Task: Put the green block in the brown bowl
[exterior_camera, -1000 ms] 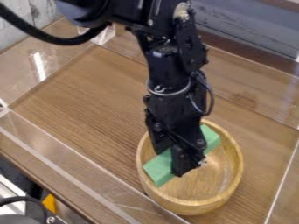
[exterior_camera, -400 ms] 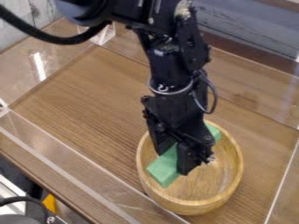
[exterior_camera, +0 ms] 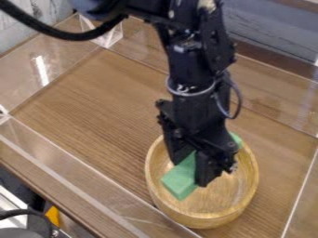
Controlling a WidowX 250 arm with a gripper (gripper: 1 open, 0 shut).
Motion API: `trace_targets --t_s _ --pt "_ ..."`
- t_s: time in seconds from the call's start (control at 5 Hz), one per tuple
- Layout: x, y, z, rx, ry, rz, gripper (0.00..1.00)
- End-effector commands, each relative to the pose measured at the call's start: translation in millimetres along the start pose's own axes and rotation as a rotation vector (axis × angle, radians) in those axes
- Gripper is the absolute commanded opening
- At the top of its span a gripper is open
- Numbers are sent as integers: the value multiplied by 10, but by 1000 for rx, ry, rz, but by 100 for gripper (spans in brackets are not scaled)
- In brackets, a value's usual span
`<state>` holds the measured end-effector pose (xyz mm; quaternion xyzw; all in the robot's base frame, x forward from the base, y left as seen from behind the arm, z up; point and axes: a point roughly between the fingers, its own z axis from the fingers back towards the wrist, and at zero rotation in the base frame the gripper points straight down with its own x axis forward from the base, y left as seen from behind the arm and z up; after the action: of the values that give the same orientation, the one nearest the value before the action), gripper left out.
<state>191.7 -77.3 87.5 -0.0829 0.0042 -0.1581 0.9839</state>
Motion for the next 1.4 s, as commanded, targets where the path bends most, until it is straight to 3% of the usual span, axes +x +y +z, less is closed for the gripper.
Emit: trace_targets --t_s 0.0,0.2,0.6,1.2 --pt "78 192 144 9 -53 39 0" --pt "65 362 140 12 -56 78 0" --pt "18 -68 -206 16 -16 -32 0" --pt "233 37 -314 14 -24 34 0"
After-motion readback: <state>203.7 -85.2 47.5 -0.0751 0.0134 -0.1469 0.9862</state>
